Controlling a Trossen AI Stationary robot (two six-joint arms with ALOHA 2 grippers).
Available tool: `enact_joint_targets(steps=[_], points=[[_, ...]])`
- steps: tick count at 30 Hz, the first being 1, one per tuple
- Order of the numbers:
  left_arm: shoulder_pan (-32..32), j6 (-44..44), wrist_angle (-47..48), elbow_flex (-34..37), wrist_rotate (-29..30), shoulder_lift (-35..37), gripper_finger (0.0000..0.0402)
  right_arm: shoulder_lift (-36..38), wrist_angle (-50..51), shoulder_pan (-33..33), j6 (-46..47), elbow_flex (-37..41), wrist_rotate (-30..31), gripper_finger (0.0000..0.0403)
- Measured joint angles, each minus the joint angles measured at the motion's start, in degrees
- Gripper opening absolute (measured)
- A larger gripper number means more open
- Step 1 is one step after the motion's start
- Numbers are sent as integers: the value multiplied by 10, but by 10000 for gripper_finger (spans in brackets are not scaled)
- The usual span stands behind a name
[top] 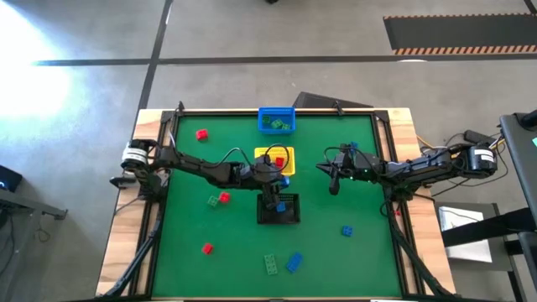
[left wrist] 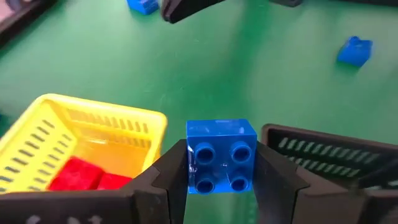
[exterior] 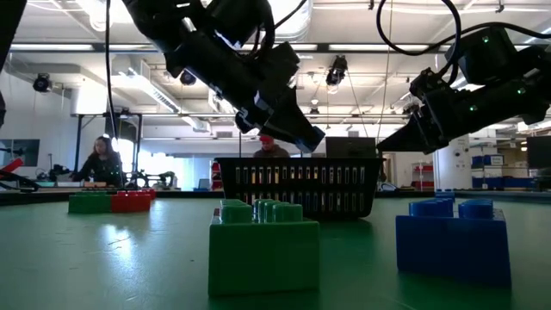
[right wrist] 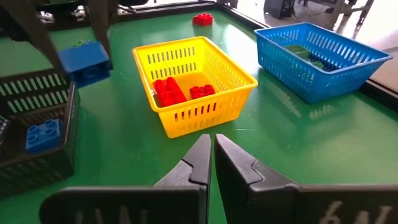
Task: Sort & place blocks by color
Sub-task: Put the blue game piece into the black bin
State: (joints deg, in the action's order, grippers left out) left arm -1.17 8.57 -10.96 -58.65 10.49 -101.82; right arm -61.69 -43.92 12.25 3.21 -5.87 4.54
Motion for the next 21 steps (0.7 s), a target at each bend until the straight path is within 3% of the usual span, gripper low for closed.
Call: enact_joint_targets(steps=[5, 13, 21], points=[[-38, -1, 43, -27, -30, 0, 121, 0, 0, 0, 0, 0, 0, 12], [-94, -15, 173, -89, -29, 0, 121, 0, 1, 0, 2, 0, 0, 12], [-103, 1, 205, -85, -27, -30, 121, 0, 1, 0, 2, 0, 0, 12]])
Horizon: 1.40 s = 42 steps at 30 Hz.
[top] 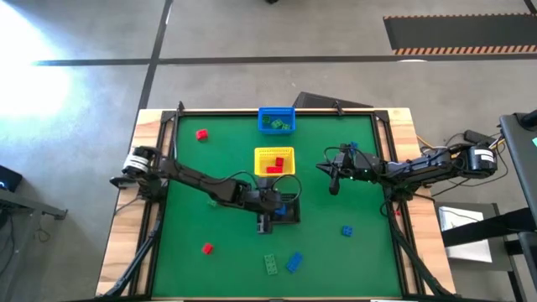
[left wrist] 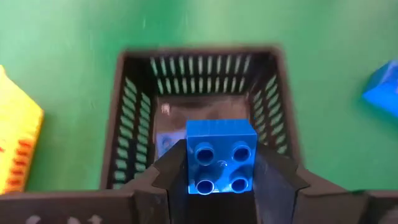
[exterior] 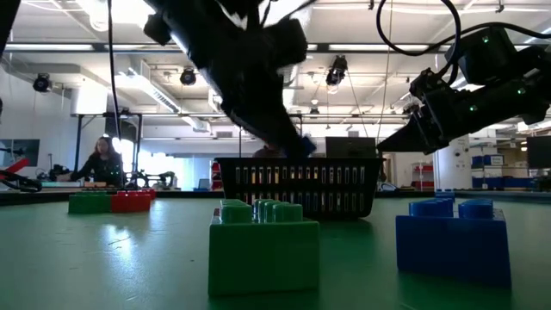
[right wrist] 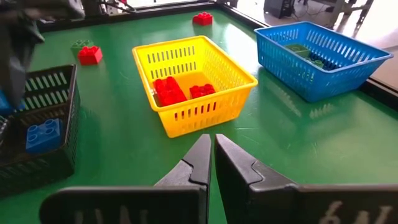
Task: Sort & place blocks by color
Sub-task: Put the blue game piece into the black bin
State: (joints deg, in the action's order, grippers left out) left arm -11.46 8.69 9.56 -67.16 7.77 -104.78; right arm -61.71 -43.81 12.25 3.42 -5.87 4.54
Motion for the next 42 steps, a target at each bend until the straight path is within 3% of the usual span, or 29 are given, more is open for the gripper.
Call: enact_joint_targets(steps=[6, 13, 18, 27, 38, 42], points=[[0, 0, 0, -3, 0, -28, 121, 0, 2, 0, 0, 0, 0, 12], [1, 1, 1, -5, 0, -28, 170, 0, 3, 0, 0, 0, 0, 12], [1, -2, 0, -10, 1, -22, 178, 0, 3, 0, 0, 0, 0, 12], [1, -50, -21, 22, 2, 57, 173, 0, 3, 0, 0, 1, 0, 12], [28, -97, -382, 270, -14, 187, 76, 0, 1, 0, 0, 4, 2, 12], [52, -100, -494, 360, -16, 234, 46, 1, -2, 0, 0, 3, 29, 12]])
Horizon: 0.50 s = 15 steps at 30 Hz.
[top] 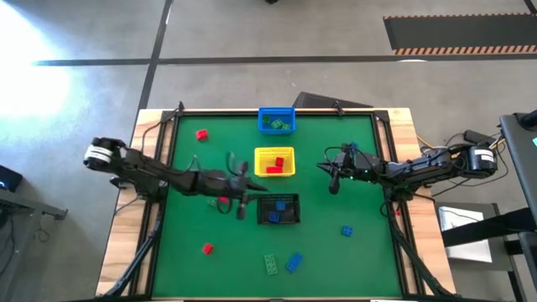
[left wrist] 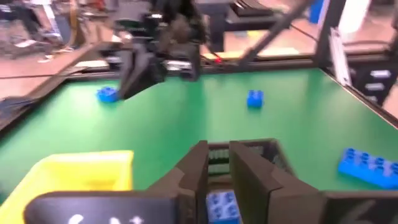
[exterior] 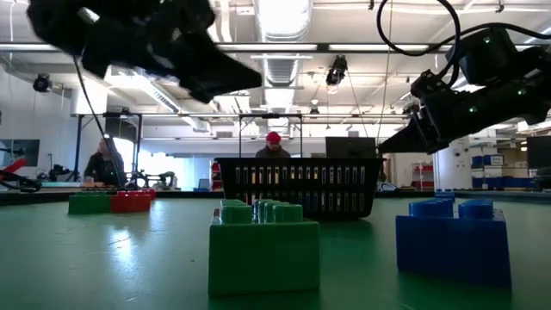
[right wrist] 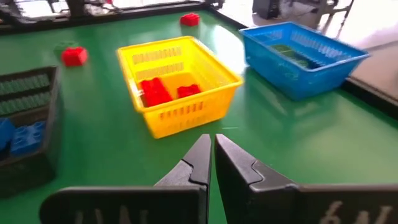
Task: Sort & place blocks by color
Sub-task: Put the blue game piece into the black bin
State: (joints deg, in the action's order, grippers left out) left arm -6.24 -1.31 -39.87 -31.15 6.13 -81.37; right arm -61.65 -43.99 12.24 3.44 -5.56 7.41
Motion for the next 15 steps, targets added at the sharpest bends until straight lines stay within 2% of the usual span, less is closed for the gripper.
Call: enact_joint_targets(steps=[5, 10, 15], points=[[32, 13, -75, 77, 2, 49, 17, -2, -4, 0, 2, -4, 18, 12], [56, 24, -79, 115, 1, 87, 1, -5, 1, 0, 18, -14, 20, 13], [76, 25, -77, 134, 8, 106, 0, -6, 10, 0, 19, -36, 80, 16]])
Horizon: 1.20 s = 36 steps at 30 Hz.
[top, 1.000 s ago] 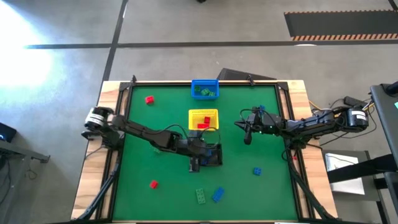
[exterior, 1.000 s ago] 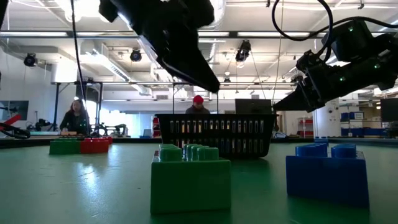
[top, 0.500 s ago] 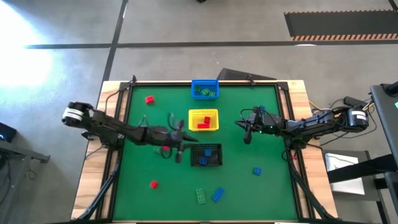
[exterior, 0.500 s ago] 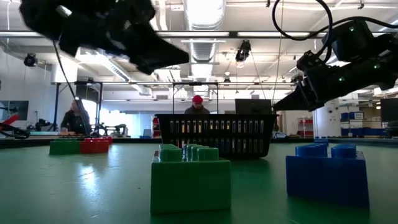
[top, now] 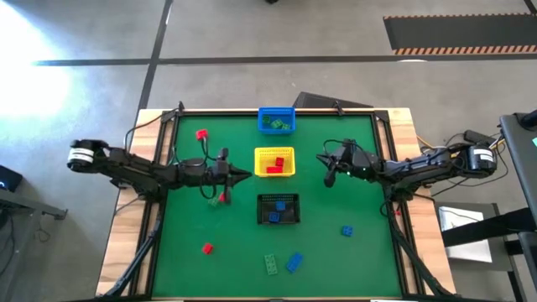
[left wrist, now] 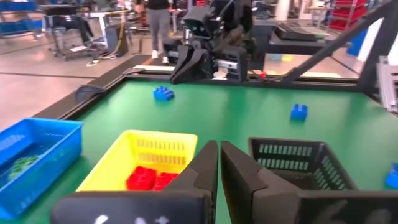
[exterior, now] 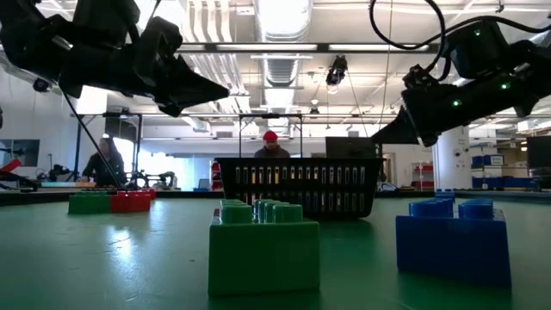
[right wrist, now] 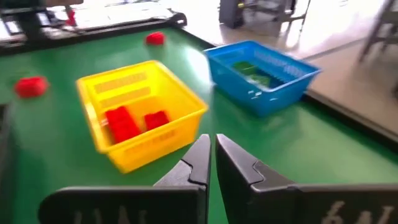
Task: Sort & place blocks by color
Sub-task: Put the blue game piece into the black bin
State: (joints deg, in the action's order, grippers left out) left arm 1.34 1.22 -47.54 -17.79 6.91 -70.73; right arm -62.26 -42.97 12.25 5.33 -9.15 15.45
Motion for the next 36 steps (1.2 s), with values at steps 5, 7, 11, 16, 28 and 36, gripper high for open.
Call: enact_joint_targets(steps=[5, 7, 11, 16, 28, 36], points=[[5, 5, 1, 7, 9, 1, 0, 5, 73, 0, 27, -31, 73, 55], [6, 14, 0, 8, 9, 1, 0, 7, 145, 0, 60, -50, 112, 82], [6, 14, 0, 12, 9, 1, 0, 7, 341, 0, 183, -96, 199, 145], [6, 14, 0, 13, 9, 0, 0, 6, 608, 0, 447, -144, 313, 212], [6, 14, 0, 11, 9, 0, 0, 6, 562, 0, 646, -62, 360, 272], [6, 14, 0, 11, 9, -1, 0, -10, 526, 1, 652, -38, 371, 261]])
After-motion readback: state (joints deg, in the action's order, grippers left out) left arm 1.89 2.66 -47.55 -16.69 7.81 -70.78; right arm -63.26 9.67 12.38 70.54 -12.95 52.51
